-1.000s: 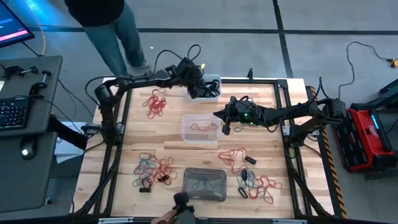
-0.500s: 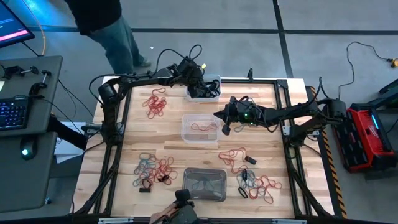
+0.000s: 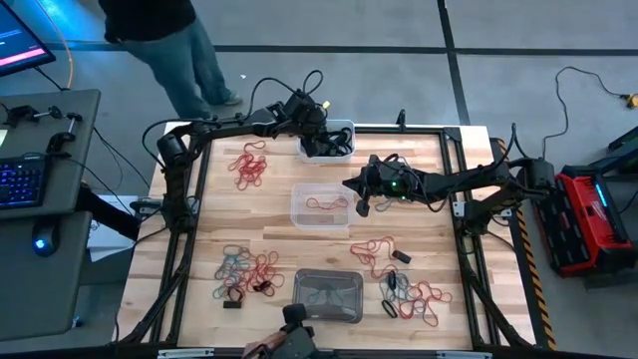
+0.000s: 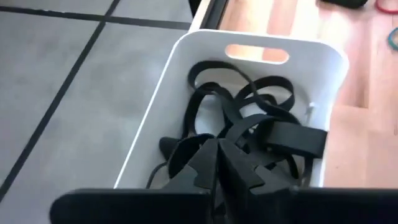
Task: Sort rubber bands into baskets
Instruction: Put the black rubber band into the white bin
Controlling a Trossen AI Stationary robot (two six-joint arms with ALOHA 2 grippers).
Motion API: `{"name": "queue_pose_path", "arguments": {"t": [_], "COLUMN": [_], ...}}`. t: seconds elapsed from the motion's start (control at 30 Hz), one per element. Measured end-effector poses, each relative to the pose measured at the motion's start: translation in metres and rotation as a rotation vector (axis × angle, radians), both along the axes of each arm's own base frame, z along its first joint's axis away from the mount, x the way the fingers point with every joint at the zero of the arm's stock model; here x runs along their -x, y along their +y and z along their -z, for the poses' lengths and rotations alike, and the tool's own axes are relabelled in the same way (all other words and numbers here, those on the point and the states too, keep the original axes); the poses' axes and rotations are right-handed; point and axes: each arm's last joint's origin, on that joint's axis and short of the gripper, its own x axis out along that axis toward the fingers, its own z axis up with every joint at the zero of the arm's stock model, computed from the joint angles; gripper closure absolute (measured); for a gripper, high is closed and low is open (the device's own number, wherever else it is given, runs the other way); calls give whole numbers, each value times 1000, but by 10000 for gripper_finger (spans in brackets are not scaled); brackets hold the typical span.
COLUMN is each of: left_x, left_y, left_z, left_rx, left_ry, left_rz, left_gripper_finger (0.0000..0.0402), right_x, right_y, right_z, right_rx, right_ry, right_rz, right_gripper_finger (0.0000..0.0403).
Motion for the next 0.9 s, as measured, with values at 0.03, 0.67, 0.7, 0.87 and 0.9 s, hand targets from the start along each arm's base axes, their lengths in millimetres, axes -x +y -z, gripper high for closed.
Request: {"name": "queue_pose_path", "arguments": {"t": [0.03,0.67,0.7,0.87,0.9], "left_x": [0,-1,4,28,32], "left_y": [0,-30,-34,-67,-76], "left_z": [0,-4,-4,-1,-3], "left_rx": [1,-64,-66,-73,-78], "left_ry": [-3,-330,-336,-315,-320], "left_rz": [-2,93,94,149,169], "left_gripper_finger": [397,401,401,401,401], "right_x": [0,0,0,0,0], "right_y": [0,0,0,0,0], "right_z": [0,1,1,1,1], "right_rx": [0,-14,-12,-10,-9], "right_ry": [0,6,6,7,7], "right_rz": [0,7,6,6,6], "right_gripper_finger": [402,402,402,402,402]}}
